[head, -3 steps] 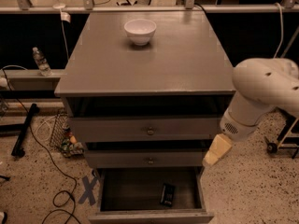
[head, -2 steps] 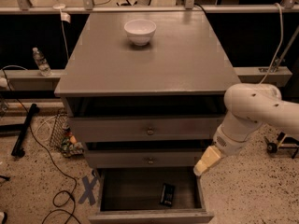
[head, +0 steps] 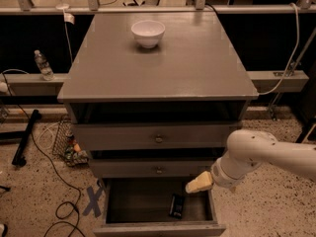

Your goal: Pick rxbar blueberry from bottom drawer and place on counter

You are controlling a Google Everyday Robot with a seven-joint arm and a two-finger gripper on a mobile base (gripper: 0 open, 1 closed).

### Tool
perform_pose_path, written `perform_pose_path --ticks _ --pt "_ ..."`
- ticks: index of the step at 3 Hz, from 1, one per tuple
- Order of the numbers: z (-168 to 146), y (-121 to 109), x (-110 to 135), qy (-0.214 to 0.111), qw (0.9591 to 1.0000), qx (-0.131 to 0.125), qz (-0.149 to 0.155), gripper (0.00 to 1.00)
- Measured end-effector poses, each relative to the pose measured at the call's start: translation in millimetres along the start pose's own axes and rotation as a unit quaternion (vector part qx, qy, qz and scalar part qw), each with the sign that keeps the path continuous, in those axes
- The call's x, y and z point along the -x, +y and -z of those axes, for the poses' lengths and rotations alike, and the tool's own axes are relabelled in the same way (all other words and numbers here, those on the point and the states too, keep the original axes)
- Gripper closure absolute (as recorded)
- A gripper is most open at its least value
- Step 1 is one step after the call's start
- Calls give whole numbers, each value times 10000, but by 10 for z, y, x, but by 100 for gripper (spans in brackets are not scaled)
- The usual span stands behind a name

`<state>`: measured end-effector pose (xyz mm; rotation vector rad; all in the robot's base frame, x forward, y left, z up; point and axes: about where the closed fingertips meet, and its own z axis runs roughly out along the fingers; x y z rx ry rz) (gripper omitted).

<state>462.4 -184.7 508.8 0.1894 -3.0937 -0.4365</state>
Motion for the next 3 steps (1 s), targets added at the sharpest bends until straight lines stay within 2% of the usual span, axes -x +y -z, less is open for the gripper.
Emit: perform_pose_path --ticks 1,3 --pt "0 0 -8 17 10000 -1 8 0" --pt "-426 75 249 174 9998 122 -26 0"
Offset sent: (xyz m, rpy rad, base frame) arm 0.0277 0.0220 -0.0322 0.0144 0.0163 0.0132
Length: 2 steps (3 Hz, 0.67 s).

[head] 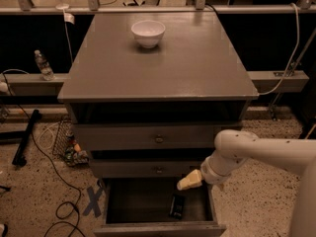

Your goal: Pick rxbar blueberry from bottom drawer and place on counter

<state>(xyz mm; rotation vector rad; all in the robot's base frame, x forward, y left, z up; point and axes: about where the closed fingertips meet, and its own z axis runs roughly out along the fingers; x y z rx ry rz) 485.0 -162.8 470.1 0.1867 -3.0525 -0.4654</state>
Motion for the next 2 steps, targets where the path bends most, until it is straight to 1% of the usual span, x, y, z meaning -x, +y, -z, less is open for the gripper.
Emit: perform_pose_path --ticks 1,2 --pt "-355 27 104 193 9996 147 -139 0" --pt "-662 60 128 241 9987 227 -396 0"
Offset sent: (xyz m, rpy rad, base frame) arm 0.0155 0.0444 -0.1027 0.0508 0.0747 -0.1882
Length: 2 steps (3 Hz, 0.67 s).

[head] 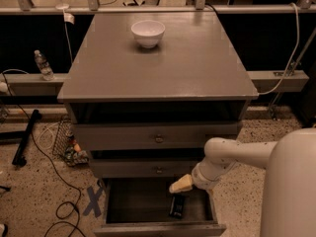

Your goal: Pick rxbar blueberry from bottom drawer and place on counter

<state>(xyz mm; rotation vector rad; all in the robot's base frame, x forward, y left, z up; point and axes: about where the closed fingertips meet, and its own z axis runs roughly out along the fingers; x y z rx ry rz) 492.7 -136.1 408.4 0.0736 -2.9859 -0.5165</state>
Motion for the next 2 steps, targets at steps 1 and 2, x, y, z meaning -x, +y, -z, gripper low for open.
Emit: perform_pose_path --ticks 1,2 --pt "-350 6 18 -179 9985 188 -479 0" --pt "-634 26 82 -284 9965 401 -683 0"
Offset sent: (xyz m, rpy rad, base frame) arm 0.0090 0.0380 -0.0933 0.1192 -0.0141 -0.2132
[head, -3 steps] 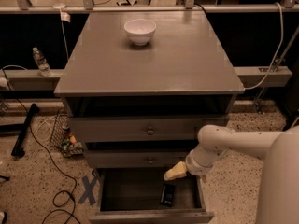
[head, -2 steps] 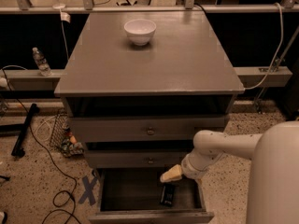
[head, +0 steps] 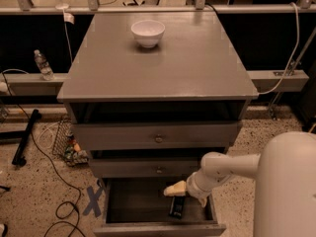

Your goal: Pick rxbar blueberry from bottom drawer and place on counter

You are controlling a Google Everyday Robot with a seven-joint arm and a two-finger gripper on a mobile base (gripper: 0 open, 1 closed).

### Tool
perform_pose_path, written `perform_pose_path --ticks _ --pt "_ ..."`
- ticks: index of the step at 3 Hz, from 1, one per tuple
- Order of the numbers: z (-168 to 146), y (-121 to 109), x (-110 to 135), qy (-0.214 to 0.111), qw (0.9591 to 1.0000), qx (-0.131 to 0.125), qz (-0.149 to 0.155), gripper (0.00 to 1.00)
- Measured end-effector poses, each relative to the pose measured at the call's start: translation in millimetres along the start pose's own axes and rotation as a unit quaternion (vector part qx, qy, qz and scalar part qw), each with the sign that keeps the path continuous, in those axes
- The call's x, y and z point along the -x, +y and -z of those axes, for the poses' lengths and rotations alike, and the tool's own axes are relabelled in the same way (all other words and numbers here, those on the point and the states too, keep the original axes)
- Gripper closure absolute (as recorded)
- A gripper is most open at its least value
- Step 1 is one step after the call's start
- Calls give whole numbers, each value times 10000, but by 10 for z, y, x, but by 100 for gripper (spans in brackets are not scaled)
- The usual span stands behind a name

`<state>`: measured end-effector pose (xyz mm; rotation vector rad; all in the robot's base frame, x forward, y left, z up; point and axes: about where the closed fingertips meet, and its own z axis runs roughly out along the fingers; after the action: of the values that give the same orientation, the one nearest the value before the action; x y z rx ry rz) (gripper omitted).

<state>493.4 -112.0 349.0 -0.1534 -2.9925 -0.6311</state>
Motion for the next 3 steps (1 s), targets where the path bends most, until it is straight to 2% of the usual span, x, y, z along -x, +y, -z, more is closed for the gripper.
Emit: perform_pose_path --ticks 1,2,3 --pt "-363 -9 60 209 9994 279 -28 0" --pt "-442 -18 131 224 9992 329 -30 0" --pt "-496 -65 122 72 9999 123 -97 0"
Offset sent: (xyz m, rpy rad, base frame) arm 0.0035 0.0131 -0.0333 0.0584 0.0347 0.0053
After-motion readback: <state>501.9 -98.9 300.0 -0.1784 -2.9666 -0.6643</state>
